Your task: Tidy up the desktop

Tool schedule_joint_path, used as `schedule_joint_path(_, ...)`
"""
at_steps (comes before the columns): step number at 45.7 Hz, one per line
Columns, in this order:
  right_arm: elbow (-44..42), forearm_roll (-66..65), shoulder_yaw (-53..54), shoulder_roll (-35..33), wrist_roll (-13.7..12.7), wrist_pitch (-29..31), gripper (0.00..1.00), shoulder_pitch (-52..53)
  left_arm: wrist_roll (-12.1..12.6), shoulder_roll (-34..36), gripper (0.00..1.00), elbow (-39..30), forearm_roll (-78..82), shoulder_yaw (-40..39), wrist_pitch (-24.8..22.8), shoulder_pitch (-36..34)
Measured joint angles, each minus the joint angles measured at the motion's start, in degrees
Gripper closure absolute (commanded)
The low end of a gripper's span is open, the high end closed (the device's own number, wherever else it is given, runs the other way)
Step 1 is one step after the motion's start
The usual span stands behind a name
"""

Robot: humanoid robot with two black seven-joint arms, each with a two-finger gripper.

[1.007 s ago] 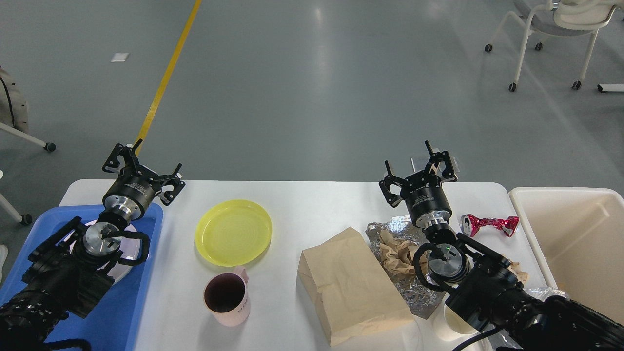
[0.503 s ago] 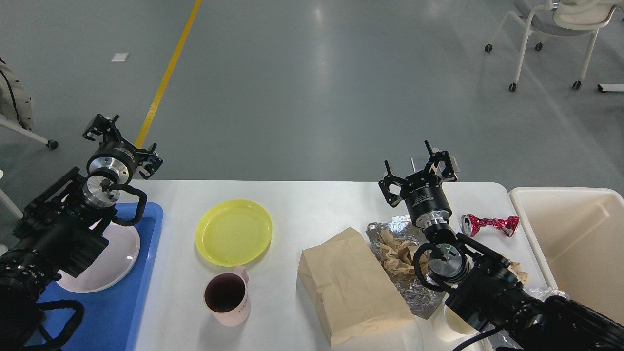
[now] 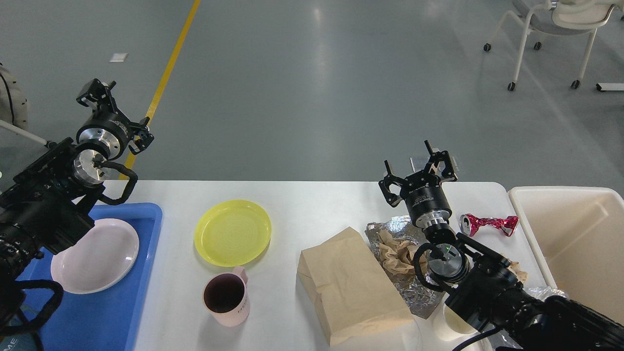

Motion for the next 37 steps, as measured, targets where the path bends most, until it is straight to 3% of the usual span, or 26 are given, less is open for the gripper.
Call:
schedule_joint_path(11, 0.0, 0.0, 0.0, 0.0, 0.0, 0.0, 0.00, 0.0, 4.5, 1.8, 0.00, 0.0, 0.0, 18.8, -0.2, -7.9)
schedule_joint_path(37, 0.0, 0.0, 0.0, 0.0, 0.0, 0.0, 0.00, 0.0, 4.0, 6.5, 0.00, -0.1, 0.4, 45.2, -1.6, -17.7)
